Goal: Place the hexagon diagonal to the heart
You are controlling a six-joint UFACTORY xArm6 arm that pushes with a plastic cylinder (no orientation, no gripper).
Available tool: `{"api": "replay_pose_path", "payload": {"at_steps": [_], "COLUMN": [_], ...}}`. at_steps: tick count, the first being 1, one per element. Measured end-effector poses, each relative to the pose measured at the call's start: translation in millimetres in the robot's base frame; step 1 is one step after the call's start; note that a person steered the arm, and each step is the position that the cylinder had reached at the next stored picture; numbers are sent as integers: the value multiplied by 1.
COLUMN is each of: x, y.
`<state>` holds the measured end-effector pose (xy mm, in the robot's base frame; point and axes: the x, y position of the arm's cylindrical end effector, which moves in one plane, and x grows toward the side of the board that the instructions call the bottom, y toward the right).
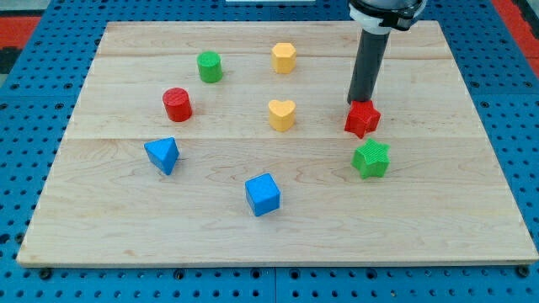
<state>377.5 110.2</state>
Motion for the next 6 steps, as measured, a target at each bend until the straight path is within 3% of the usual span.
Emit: {"api": "replay_pose_path", "payload": {"at_steps": [1, 2, 3, 4, 6], "x": [-41, -86, -133, -122, -83], "y": [-13, 18, -81, -131, -127]}}
